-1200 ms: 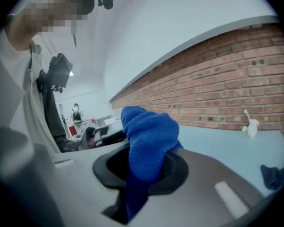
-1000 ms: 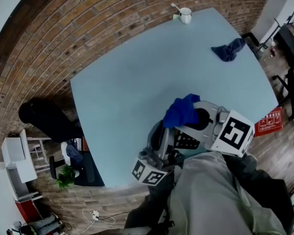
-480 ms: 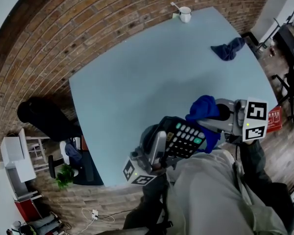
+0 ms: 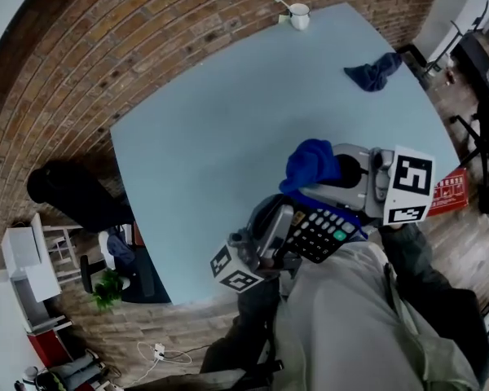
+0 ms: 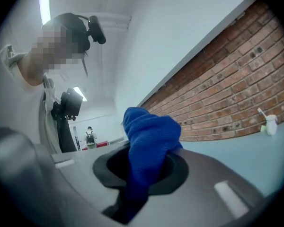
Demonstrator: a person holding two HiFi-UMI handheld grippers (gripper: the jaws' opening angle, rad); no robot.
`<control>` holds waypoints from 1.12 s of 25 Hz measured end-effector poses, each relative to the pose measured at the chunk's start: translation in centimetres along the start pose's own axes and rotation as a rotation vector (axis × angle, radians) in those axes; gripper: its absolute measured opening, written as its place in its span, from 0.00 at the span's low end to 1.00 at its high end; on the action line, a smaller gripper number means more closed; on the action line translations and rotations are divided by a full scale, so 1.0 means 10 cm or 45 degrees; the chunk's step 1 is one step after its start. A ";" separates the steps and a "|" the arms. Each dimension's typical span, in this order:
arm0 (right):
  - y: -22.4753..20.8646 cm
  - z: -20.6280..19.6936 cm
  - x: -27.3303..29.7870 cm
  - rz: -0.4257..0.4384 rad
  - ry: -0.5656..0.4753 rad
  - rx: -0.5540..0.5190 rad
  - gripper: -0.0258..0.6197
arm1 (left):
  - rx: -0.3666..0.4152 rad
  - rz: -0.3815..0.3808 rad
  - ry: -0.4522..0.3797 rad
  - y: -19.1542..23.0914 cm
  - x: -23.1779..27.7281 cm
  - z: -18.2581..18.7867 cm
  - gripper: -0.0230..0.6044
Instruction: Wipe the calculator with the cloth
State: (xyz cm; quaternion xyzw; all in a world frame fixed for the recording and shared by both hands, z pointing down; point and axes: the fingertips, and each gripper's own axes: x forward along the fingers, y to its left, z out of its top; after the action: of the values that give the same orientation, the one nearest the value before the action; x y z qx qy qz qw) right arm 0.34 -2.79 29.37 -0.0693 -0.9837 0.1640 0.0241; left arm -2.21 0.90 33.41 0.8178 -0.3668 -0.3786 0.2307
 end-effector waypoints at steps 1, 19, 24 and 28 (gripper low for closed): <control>-0.03 -0.08 -0.01 -0.003 0.018 0.014 0.14 | -0.001 0.023 0.014 0.04 -0.01 -0.04 0.10; 1.02 -1.45 0.49 0.267 0.592 -0.244 0.15 | -0.096 0.610 -0.525 0.89 -0.95 0.56 0.10; 0.88 -1.41 0.42 0.146 0.575 -0.459 0.15 | -0.367 0.483 -0.841 0.90 -1.10 0.81 0.10; 0.64 -1.25 0.37 -0.027 0.555 -0.653 0.15 | -0.473 0.414 -0.854 0.86 -1.00 0.76 0.11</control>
State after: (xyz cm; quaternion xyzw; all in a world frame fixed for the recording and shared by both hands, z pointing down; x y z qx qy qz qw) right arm -1.65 7.78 39.22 -0.0963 -0.9653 -0.1078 0.2175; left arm -16.33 2.47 38.94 0.5249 -0.4716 -0.6425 0.2987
